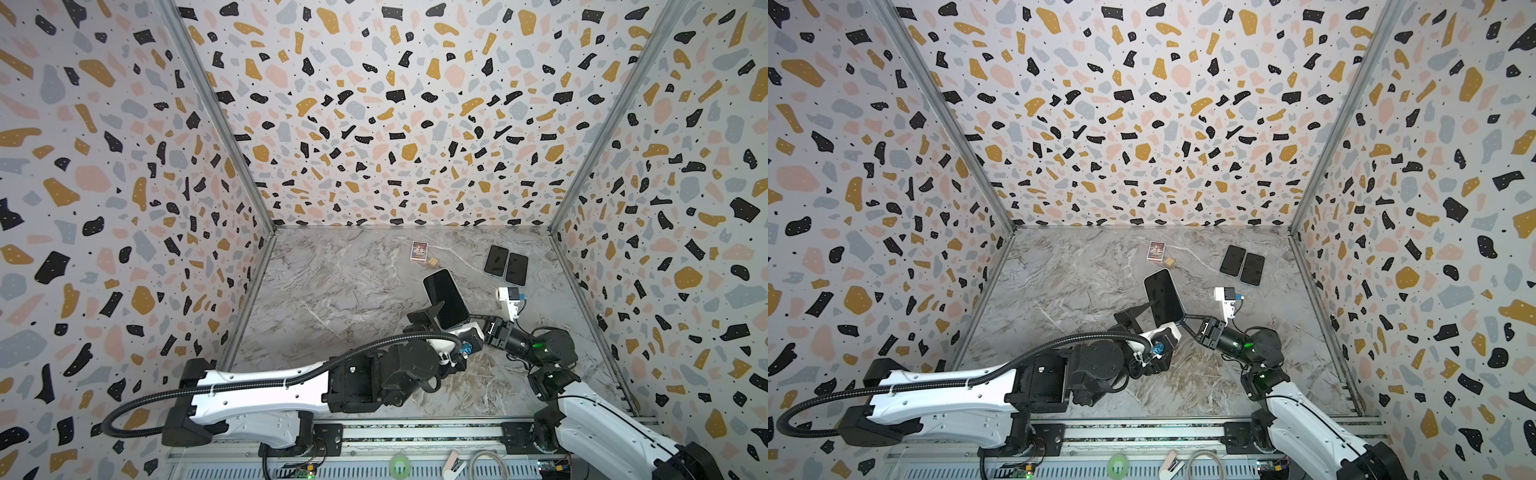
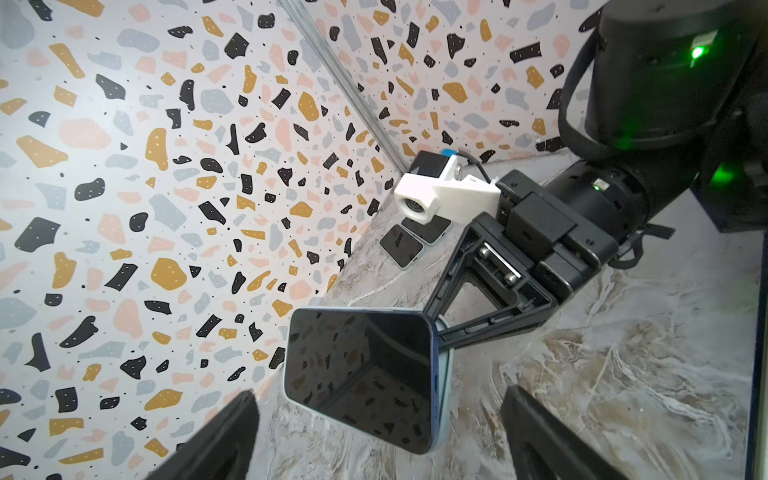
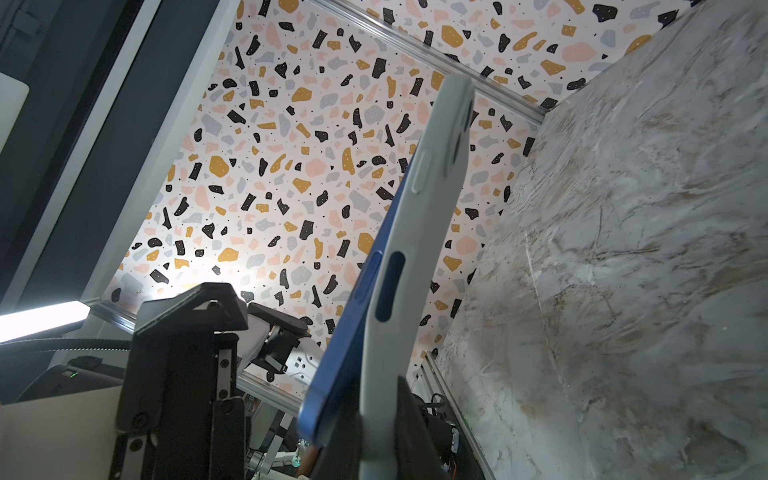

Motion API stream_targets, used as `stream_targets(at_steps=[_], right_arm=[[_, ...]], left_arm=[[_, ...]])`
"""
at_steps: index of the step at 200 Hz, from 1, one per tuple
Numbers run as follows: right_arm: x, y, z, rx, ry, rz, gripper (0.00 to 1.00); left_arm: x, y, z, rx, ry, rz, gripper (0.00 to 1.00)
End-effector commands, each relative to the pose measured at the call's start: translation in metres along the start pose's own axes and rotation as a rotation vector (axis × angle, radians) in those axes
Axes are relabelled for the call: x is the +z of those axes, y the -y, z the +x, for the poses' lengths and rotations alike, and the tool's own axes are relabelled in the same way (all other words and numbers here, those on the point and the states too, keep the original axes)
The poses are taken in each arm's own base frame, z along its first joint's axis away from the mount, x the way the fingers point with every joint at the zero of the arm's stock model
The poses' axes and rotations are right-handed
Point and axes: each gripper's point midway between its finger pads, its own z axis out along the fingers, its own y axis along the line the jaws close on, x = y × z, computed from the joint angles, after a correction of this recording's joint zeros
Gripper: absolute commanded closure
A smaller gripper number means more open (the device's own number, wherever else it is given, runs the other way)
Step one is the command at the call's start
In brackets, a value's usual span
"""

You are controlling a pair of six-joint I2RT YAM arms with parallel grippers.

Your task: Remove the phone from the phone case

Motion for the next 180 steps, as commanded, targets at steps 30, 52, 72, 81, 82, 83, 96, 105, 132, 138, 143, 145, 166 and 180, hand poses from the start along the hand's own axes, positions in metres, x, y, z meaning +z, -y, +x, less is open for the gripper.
stream_targets(at_steps=[30,52,72,81,82,83,96,105,132,138,143,145,166,180], right_arm=[[-0.002,-0.022,-0.007,-0.081,0.027,-0.066,1.00],[-0.002,-0.023,-0.007,-0.085,0.028,-0.066,1.00],[-0.002,-0.024,-0.008,-0.086,0.029,-0.066,1.00],[-0.001,-0.024,-0.008,-0.084,0.028,-0.066,1.00],[-0.001,-0.024,-0.008,-0.084,0.028,-0.066,1.00],[-0.002,-0.024,-0.008,-0.085,0.027,-0.066,1.00],[-0.002,-0.024,-0.008,-0.085,0.028,-0.066,1.00],[-0.002,-0.024,-0.008,-0.086,0.028,-0.066,1.00],[-0.002,-0.026,-0.008,-0.090,0.029,-0.069,1.00],[-0.002,-0.026,-0.008,-0.089,0.028,-0.069,1.00],[-0.002,-0.026,-0.008,-0.090,0.029,-0.070,1.00],[-0.002,-0.027,-0.008,-0.090,0.029,-0.070,1.00],[-0.002,-0.027,-0.008,-0.092,0.027,-0.070,1.00],[-0.002,-0.028,-0.008,-0.095,0.026,-0.073,1.00]], left_arm=[[0.009,-0.006,0.000,0.047,-0.036,-0.074,0.08],[0.010,-0.008,-0.001,0.048,-0.040,-0.092,0.08],[0.013,-0.008,0.002,0.059,-0.053,-0.106,0.08],[0.014,-0.007,0.003,0.063,-0.056,-0.106,0.08],[0.014,-0.007,0.003,0.064,-0.057,-0.106,0.08],[0.014,-0.006,0.003,0.066,-0.059,-0.105,0.08],[0.015,-0.006,0.004,0.072,-0.063,-0.107,0.10],[0.015,-0.007,0.005,0.073,-0.069,-0.115,0.10],[0.016,-0.010,0.004,0.071,-0.066,-0.122,0.10],[0.017,-0.009,0.005,0.073,-0.068,-0.122,0.10],[0.018,-0.009,0.006,0.078,-0.073,-0.124,0.10],[0.018,-0.009,0.006,0.078,-0.073,-0.126,0.10],[0.022,-0.008,0.008,0.079,-0.081,-0.131,0.11],[0.024,-0.010,0.009,0.076,-0.084,-0.137,0.11]])
